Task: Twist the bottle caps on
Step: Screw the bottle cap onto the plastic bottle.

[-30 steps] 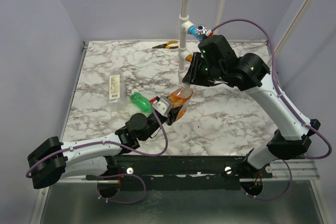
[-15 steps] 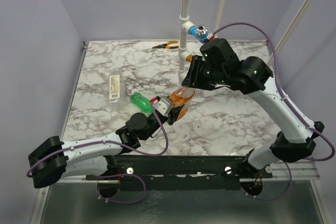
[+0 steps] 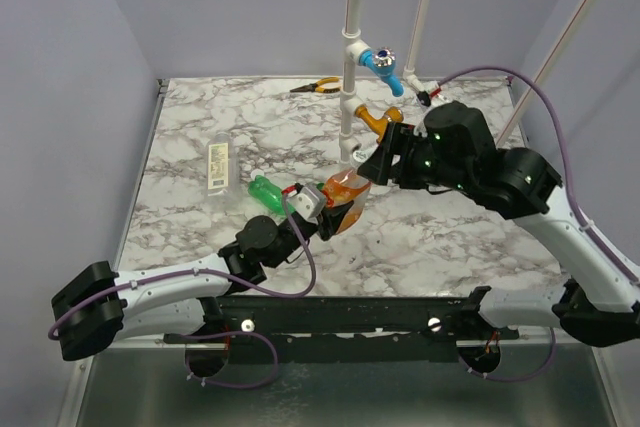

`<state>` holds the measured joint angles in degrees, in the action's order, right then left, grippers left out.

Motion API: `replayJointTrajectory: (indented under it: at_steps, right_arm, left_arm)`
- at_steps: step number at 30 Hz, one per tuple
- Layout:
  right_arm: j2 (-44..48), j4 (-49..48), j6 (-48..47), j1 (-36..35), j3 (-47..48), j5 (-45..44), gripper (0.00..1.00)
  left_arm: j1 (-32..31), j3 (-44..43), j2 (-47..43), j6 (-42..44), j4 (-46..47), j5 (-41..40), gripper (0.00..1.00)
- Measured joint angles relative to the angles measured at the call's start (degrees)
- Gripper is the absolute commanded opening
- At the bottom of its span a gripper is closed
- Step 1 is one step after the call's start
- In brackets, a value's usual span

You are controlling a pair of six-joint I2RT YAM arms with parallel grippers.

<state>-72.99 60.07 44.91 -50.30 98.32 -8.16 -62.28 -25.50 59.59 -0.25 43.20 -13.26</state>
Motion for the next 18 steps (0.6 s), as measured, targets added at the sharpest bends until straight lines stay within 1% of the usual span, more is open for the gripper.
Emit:
replayJointTrajectory:
  at_steps: [3,6,11,18]
  right_arm:
    - [7.1,-6.9,-2.7,0.0,-8.2,0.0,0.69]
    - [10.5,-12.7,-5.2,0.0,-11.6,0.1,0.69]
    - [11.8,-21.3,-9.6,-0.1,-14.2,0.4,0.68]
    - [11.5,-26.9,-15.1,-0.4,-14.9,0.9,0.68]
  left_arm:
    - [0.0,0.1,-0.7,-1.2,0.0,1.5,0.00]
    - [0.0,0.1,-1.1,-2.4,0.0,2.8,0.00]
    - [0.0,0.1,-1.2,-4.0,0.0,4.8,0.00]
    - [0.0,0.1,-1.4,-6.5,0.0,7.6,0.00]
